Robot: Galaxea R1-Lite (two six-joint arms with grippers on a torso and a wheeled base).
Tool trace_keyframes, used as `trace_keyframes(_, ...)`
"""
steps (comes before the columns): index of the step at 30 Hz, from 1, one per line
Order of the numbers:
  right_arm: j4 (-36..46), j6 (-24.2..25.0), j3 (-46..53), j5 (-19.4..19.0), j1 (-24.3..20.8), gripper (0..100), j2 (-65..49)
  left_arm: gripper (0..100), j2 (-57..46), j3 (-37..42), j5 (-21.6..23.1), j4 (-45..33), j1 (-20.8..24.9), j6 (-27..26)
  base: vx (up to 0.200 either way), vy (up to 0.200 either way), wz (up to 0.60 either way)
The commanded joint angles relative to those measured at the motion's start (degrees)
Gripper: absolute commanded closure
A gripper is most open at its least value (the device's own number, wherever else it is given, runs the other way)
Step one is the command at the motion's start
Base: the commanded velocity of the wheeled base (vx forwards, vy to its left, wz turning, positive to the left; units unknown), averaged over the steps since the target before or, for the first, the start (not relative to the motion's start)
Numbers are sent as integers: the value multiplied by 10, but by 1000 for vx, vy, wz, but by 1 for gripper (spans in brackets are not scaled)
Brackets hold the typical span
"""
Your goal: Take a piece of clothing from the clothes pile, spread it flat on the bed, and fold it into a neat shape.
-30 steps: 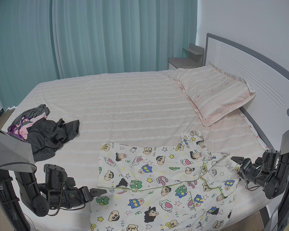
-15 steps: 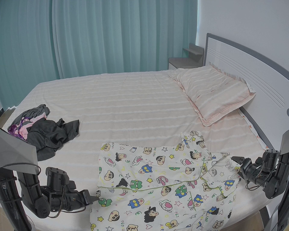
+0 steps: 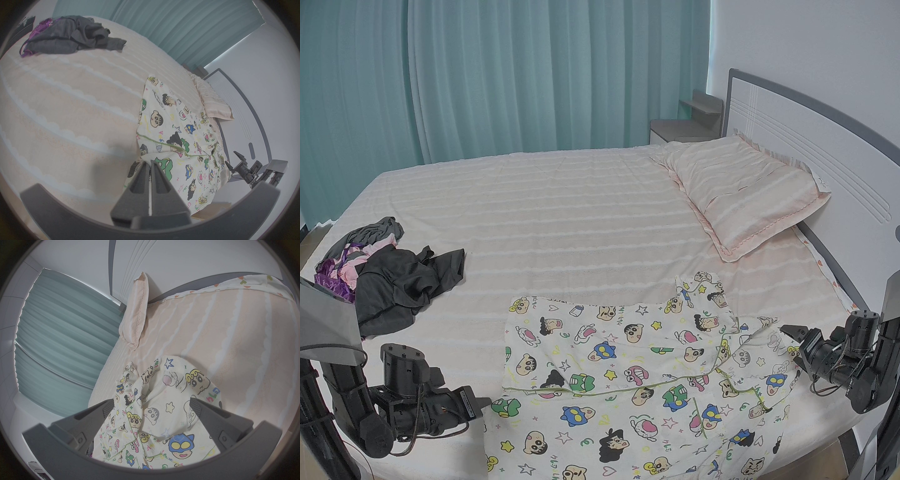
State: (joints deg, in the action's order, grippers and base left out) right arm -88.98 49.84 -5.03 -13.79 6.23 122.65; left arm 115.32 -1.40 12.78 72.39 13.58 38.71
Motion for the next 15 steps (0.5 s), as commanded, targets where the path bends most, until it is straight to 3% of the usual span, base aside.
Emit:
trace_keyframes(1,-9,0,1,0,0,0,-1,100,-31,9,-3,0,0,1,0,0,0)
trace_keyframes(9,-9,0,2,0,0,0,-2,100,-5,0,-12,0,1,0,0,0,0)
trace_keyframes(10,-9,0,2,0,0,0,-2,0,-3,-2,-13,0,1,1,0,0,0)
trace_keyframes(15,-9,0,2,1,0,0,-3,0,26,-6,-50,0,-15,7,0,0,0)
